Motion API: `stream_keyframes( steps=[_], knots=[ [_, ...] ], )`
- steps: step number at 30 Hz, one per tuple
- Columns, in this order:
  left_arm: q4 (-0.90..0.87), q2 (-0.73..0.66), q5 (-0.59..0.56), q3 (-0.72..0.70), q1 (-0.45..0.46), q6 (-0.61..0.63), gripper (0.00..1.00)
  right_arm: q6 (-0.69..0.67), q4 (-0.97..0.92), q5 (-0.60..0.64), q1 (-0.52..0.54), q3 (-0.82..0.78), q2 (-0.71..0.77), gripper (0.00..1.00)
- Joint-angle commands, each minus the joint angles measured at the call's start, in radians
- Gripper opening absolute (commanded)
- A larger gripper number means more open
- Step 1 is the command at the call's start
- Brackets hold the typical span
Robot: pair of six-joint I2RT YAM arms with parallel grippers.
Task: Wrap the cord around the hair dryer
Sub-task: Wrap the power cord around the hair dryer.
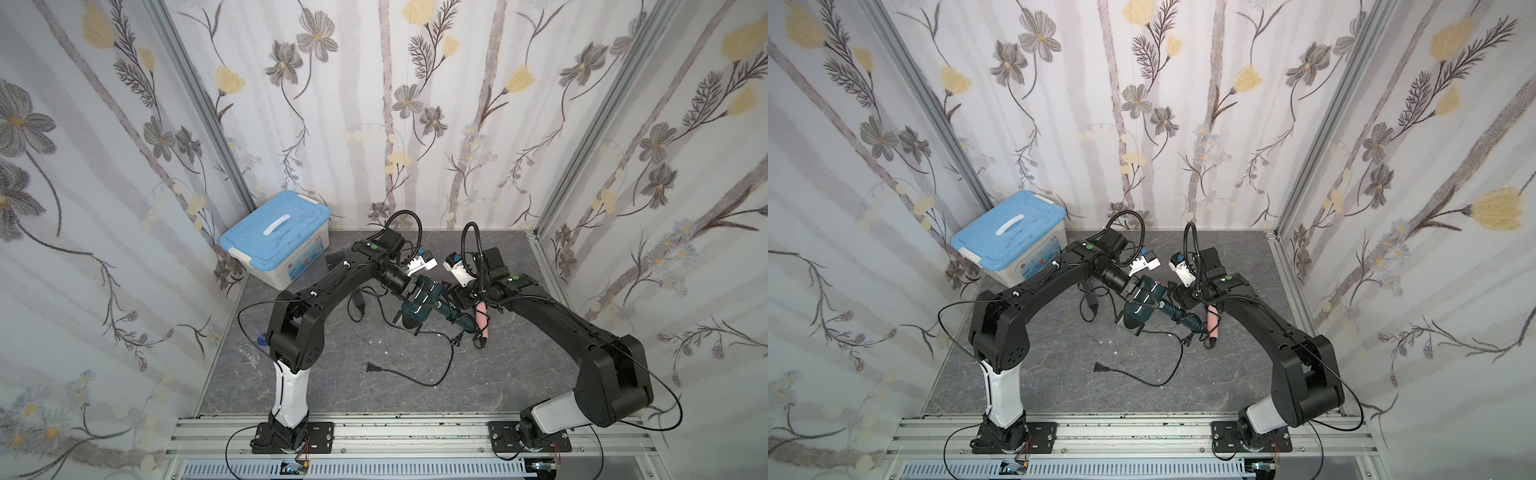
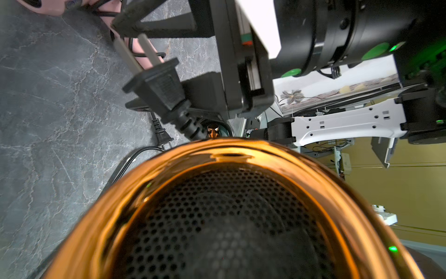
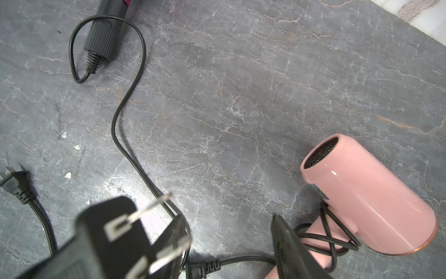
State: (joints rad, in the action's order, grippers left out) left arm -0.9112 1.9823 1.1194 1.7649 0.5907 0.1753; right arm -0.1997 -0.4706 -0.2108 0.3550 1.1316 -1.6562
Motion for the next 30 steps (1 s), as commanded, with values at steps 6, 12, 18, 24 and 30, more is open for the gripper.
stream_keyframes(
  steps=[6, 12, 18, 24, 30],
  knots=[
    [0.020, 0.036, 0.147, 0.021, -0.005, 0.016, 0.00, 0.010, -0.063, -0.044, -0.036, 0.030, -0.043, 0.62],
    [0.014, 0.056, 0.173, 0.023, -0.014, 0.014, 0.00, 0.028, -0.091, -0.036, -0.068, 0.031, -0.061, 0.63],
    [0.017, 0.070, 0.190, 0.027, -0.023, 0.009, 0.00, 0.044, -0.096, -0.036, -0.110, 0.025, -0.043, 0.65],
    [0.020, 0.080, 0.203, 0.028, -0.025, 0.006, 0.00, 0.051, -0.107, -0.050, -0.133, 0.023, -0.027, 0.68],
    [0.037, 0.079, 0.209, 0.026, -0.030, -0.013, 0.00, 0.055, -0.125, -0.056, -0.168, 0.017, -0.018, 0.69]
  ],
)
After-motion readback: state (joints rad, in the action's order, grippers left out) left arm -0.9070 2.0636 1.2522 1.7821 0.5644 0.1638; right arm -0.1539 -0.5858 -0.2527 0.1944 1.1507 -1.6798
